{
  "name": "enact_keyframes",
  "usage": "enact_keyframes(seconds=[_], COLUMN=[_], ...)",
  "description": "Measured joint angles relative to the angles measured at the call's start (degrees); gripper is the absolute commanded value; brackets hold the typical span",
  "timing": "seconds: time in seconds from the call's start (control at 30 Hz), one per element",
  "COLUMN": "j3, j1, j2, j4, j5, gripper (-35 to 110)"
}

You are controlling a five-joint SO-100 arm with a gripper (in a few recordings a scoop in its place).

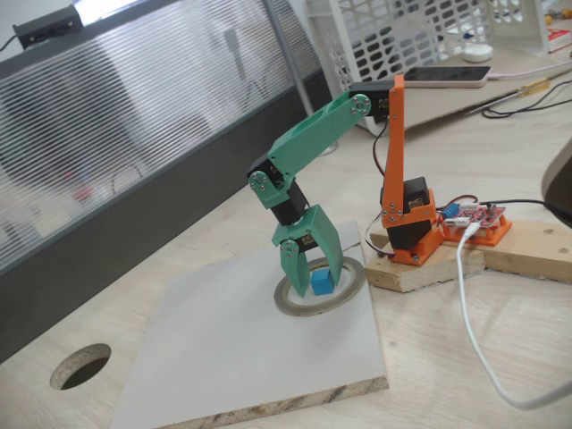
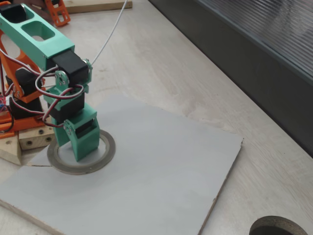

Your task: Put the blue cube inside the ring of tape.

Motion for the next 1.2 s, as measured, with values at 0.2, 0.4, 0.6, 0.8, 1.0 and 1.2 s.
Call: enact_keyframes(seconds=[0.2,0.4,0.6,0.8,1.0,1.2], j3=[0.0,0.0,0.1,0.1,0.1,0.1], j1=[-0.2,-0.2,-0.3,-0.3,0.1,0.1], j2=[0.0,1.9,10.8,16.8,17.1,17.1], j4=[0.0,-0.4,-0.1,0.0,0.0,0.0], j5=[0.0,0.0,-0.1,-0.6,-0.6,-0.6], gripper=[48,48,48,48,48,47])
